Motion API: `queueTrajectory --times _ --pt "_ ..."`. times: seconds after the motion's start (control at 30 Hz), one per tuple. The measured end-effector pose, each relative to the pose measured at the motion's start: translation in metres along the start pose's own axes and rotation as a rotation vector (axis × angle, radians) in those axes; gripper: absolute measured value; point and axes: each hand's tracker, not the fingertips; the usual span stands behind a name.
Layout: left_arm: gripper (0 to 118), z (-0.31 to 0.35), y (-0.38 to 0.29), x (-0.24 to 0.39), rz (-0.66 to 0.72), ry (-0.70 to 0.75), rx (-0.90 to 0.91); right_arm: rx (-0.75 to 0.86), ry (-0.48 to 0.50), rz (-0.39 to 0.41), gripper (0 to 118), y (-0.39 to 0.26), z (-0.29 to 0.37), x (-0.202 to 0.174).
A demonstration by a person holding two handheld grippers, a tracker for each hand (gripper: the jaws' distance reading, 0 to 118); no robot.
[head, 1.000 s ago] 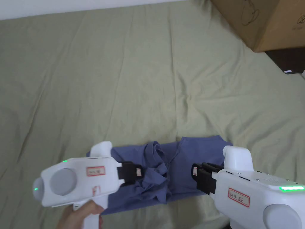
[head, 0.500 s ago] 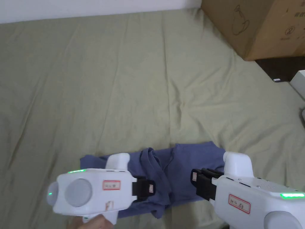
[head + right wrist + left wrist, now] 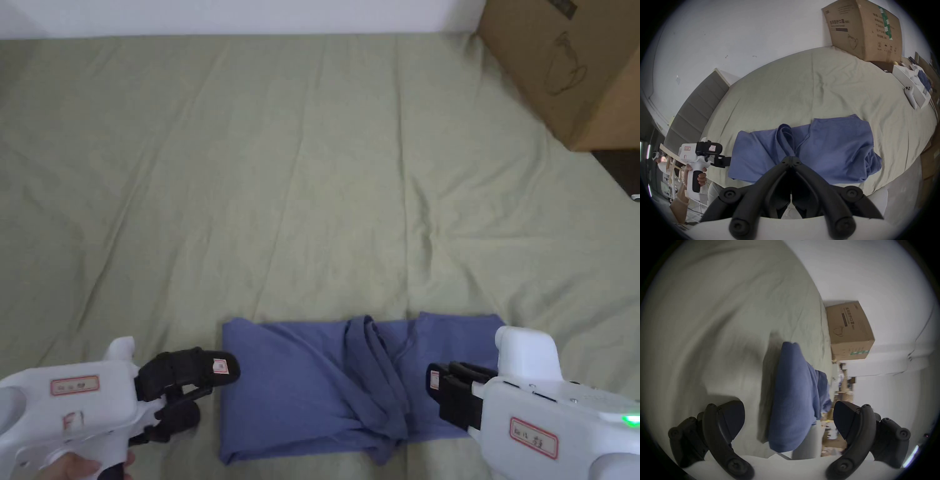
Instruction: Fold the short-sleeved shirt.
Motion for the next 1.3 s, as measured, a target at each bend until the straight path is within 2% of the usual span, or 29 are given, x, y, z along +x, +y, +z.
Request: queueTrajectory --times 0.1,0.13,0.17,0.2,0.23,0.27,0.3,0.33,0.37,0.47,0.53,0.77,0.9,1.0,1.07,1.1,1.23,1.3 --pt "111 -0.023 0.000 -0.008 0.003 -0.146 -0.043 -0.013 -0.004 0.032 0 0.001 -0.003 -0.011" --pt "105 -0.029 0.001 -0.008 0.013 -0.181 -0.048 -0.017 -0.004 0.040 0 0.002 -0.004 -0.014" --pt "84 -0.036 0.003 -0.010 0.027 -0.212 -0.060 -0.021 -0.001 0.049 0 0.002 -0.005 -0.017" --pt "35 -0.041 0.010 -0.013 0.043 -0.206 -0.067 -0.026 -0.001 0.054 0 0.002 -0.005 -0.019" --pt "8 -0.048 0.012 -0.011 0.033 -0.108 -0.087 -0.030 0.003 0.058 0 0.003 -0.005 -0.021" --pt "8 -0.056 0.012 -0.007 -0.022 0.011 -0.098 -0.036 0.008 0.063 0 0.004 -0.006 -0.023" --pt "8 -0.055 0.010 -0.006 -0.056 0.037 -0.092 -0.037 0.007 0.066 0 0.005 -0.005 -0.025" --pt "8 -0.051 0.011 -0.010 -0.040 -0.070 -0.098 -0.036 0.007 0.070 0 0.005 -0.004 -0.027" --pt "8 -0.041 0.015 -0.011 0.013 -0.085 -0.099 -0.036 0.004 0.076 0 0.007 -0.004 -0.029" --pt "8 -0.015 0.017 -0.005 -0.068 0.025 -0.106 -0.031 0.003 0.077 0 0.009 -0.003 -0.030" --pt "8 0.009 0.020 -0.005 -0.075 0.049 -0.104 -0.027 0.013 0.066 0 0.010 -0.003 -0.030" --pt "8 0.128 0.026 -0.009 -0.107 0.249 0.057 -0.020 0.041 0.065 0 0.006 -0.005 -0.031" --pt "8 0.159 0.021 0.011 -0.126 0.352 0.125 -0.021 0.063 0.048 0 0.002 -0.005 -0.029" --pt "8 0.154 0.007 0.048 -0.170 0.335 0.167 -0.021 0.067 0.048 0 0.000 -0.005 -0.027" --pt "8 0.140 -0.004 0.081 -0.246 0.341 0.184 -0.021 0.065 0.043 0 0.000 -0.005 -0.024" --pt "8 0.131 -0.007 0.095 -0.234 0.351 0.179 -0.020 0.064 0.038 0 0.000 -0.004 -0.022" --pt "8 0.072 -0.020 0.151 -0.247 0.352 0.171 -0.004 0.060 0.021 0 0.000 0.002 -0.011" --pt "8 0.026 -0.024 0.168 -0.337 0.340 0.110 0.005 0.050 -0.002 0 -0.001 0.003 -0.003"
